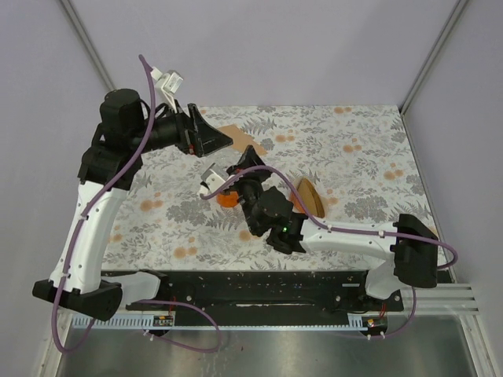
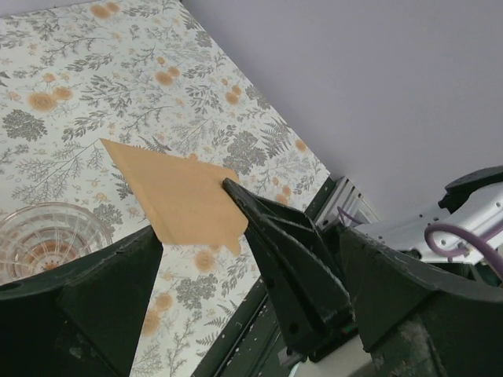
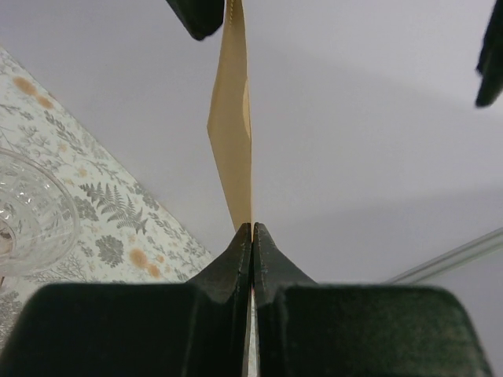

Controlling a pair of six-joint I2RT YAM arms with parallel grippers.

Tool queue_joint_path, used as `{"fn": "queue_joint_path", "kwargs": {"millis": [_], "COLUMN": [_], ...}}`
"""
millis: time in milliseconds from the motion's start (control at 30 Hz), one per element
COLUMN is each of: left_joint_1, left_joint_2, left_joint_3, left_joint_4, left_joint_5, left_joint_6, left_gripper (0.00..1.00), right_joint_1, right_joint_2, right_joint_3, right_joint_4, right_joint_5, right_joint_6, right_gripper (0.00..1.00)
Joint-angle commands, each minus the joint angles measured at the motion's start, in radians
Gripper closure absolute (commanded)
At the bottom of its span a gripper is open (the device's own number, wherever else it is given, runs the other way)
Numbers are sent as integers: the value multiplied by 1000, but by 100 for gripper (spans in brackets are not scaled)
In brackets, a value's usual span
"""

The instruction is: Place the coffee filter in the dripper

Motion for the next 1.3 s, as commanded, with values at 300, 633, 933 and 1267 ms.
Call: {"fn": "queue_joint_path", "kwargs": {"millis": [300, 633, 933, 1267], "left_joint_1": [12, 27, 29, -34], "left_joint_2": [14, 1, -3, -54], "left_joint_3": [-135, -118, -98, -40], "left_joint_4": [180, 140, 92, -168], "left_joint_5": [49, -6, 52, 181], "left_joint_6": [-128, 13, 203, 615], "left_gripper": [91, 100, 100, 100], "right_joint_1": [64, 64, 5, -338], "right_joint_2": [47, -94, -424, -314], "right_joint_3": [64, 35, 173, 472], "right_joint_4": [258, -253, -1005, -1343], "right_joint_5": [73, 7, -606, -1236], "right_joint_6": [-260, 173, 784, 1042], "right_gripper": [100, 30, 8, 1]}}
